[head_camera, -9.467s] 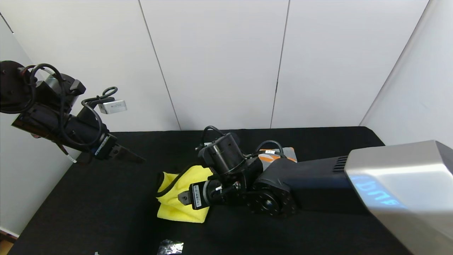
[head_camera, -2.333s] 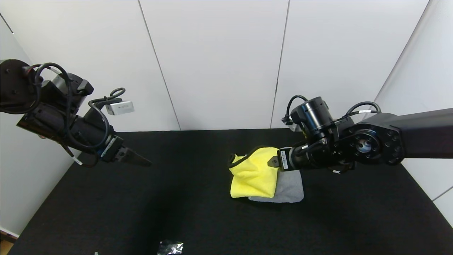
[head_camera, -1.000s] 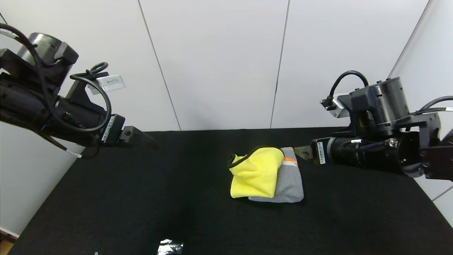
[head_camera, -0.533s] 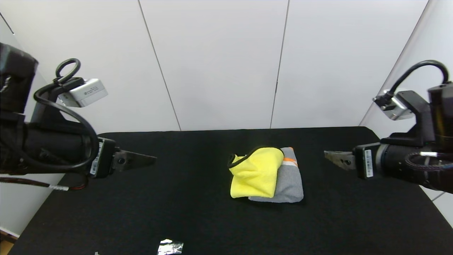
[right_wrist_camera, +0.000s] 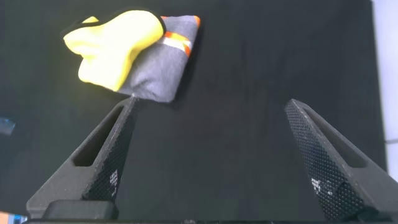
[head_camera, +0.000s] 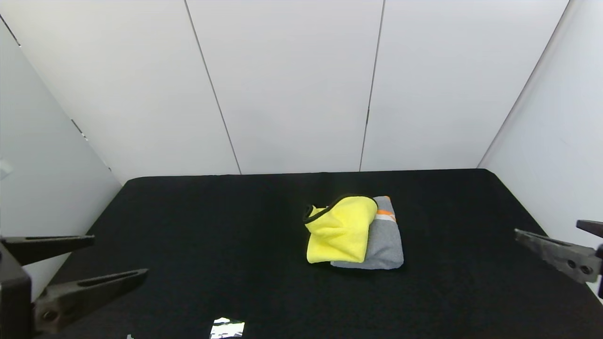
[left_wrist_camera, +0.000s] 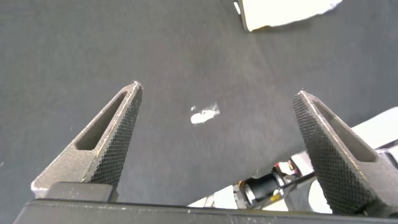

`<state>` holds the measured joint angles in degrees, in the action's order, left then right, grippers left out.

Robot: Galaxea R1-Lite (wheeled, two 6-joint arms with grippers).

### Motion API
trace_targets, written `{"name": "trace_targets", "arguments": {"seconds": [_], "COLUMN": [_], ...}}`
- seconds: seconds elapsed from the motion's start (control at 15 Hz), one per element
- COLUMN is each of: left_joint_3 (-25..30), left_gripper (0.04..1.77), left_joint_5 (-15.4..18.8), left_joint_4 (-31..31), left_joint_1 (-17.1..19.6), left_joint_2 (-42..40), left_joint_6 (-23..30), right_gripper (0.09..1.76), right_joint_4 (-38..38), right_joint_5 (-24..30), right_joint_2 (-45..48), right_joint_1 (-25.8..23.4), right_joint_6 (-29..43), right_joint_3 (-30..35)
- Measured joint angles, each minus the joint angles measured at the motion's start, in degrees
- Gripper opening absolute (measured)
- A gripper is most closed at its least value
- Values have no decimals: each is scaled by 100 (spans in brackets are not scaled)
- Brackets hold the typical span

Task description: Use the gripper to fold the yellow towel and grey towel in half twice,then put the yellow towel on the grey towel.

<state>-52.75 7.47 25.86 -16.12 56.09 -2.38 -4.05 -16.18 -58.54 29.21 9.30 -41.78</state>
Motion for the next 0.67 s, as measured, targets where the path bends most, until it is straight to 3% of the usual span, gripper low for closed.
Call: {"name": "trace_targets", "arguments": {"seconds": [0.33, 0.67], "left_joint_3": [355, 280], "left_gripper": [172, 172], "left_joint_5": [-20, -446], "left_joint_4": [564, 1125], "left_joint_1": [7, 38], "left_joint_2": [-1279, -2456], "left_joint_6": [-145, -315], "right_gripper": [170, 170], "right_joint_4": [-755, -809], "right_joint_5": [23, 15], "right_joint_2": [1262, 1985], "right_joint_1": [-132, -1275], "right_joint_6": [2, -55], "right_joint_3": [223, 265]}}
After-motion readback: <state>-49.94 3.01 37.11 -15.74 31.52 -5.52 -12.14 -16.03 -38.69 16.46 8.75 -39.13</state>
